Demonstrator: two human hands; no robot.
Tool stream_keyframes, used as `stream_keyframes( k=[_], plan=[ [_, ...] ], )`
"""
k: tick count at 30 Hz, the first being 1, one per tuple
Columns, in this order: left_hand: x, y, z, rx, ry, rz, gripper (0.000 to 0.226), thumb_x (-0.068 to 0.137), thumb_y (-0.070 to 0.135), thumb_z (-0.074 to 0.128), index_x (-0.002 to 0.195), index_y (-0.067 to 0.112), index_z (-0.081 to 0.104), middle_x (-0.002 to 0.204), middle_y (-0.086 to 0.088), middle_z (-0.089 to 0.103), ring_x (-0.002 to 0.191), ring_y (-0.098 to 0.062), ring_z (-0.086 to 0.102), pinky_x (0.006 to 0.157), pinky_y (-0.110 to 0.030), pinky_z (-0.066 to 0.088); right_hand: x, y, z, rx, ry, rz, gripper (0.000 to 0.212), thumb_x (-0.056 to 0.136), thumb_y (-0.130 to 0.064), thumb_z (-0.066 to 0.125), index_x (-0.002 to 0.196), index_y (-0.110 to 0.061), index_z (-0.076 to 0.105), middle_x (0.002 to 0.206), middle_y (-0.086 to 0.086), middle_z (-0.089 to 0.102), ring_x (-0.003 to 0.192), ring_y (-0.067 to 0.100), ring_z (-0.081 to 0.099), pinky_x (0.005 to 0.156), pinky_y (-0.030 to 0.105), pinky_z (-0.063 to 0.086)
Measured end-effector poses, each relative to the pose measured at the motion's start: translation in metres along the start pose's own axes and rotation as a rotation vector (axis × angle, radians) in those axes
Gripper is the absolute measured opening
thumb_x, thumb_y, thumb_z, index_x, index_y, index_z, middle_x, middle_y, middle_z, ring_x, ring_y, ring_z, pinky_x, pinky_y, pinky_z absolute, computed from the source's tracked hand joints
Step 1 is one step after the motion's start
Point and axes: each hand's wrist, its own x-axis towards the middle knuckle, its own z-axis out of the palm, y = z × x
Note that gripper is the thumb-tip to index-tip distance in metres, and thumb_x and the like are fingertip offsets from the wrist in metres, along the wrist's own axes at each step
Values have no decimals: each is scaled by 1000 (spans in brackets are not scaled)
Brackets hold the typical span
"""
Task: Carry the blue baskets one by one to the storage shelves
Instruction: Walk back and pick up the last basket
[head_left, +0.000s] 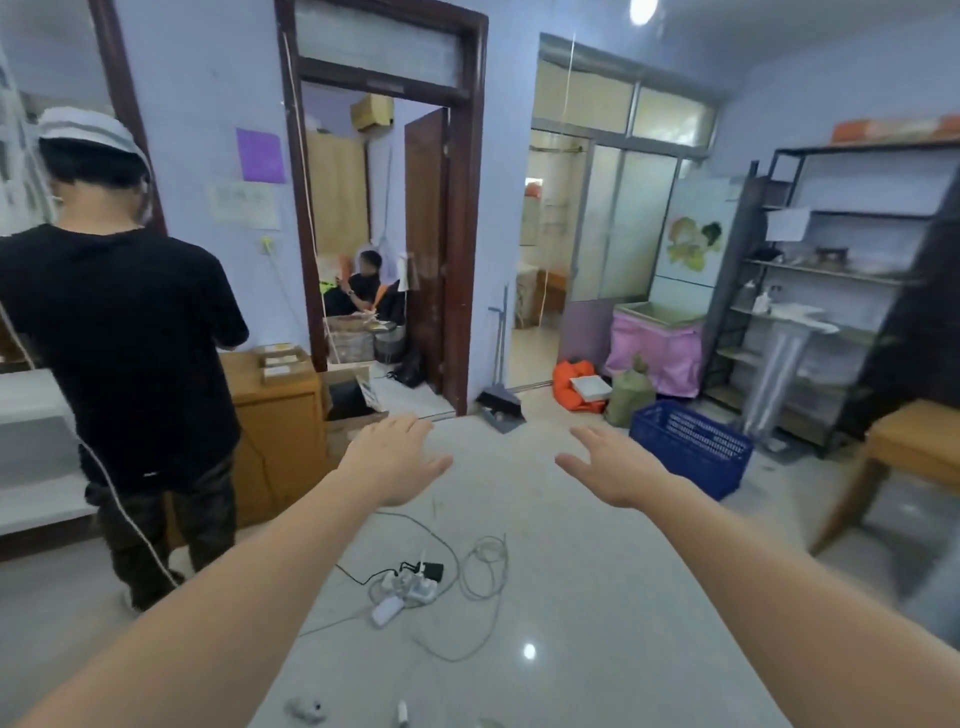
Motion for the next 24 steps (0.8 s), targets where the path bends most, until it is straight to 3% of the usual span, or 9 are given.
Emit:
stream_keyframes(
  k=[8, 14, 19, 24],
  plan=[
    [194, 12, 68, -8, -139, 138, 80, 99, 67, 37, 161, 17, 32, 169, -6, 31, 153, -28, 31, 124, -45, 27, 103, 96, 8, -9, 36, 215, 74, 100, -62, 40, 158, -17, 34, 162, 7, 40, 149, 27, 35, 121, 43, 29],
    [328, 88, 90, -44, -129, 260, 75, 99, 66, 39, 160, 22, 35, 165, -3, 38, 149, -26, 39, 119, -44, 32, 167, 187, 16, -7, 34, 352, 72, 101, -58, 42, 158, -16, 35, 161, 6, 41, 147, 26, 38, 120, 42, 32],
    [443, 144, 119, -54, -104, 318, 74, 98, 67, 37, 158, 23, 37, 163, 0, 41, 147, -24, 42, 117, -43, 35, 248, 284, 24, 27, 43, 423, 71, 98, -63, 41, 154, -19, 42, 148, 4, 54, 135, 24, 49, 111, 42, 42],
    [564, 188, 137, -54, -69, 304, 72, 98, 67, 37, 156, 23, 41, 159, 3, 46, 144, -23, 44, 115, -43, 37, 345, 371, 19, 70, 61, 445, 69, 97, -62, 42, 153, -21, 43, 145, 2, 55, 131, 24, 51, 109, 42, 44]
  ],
)
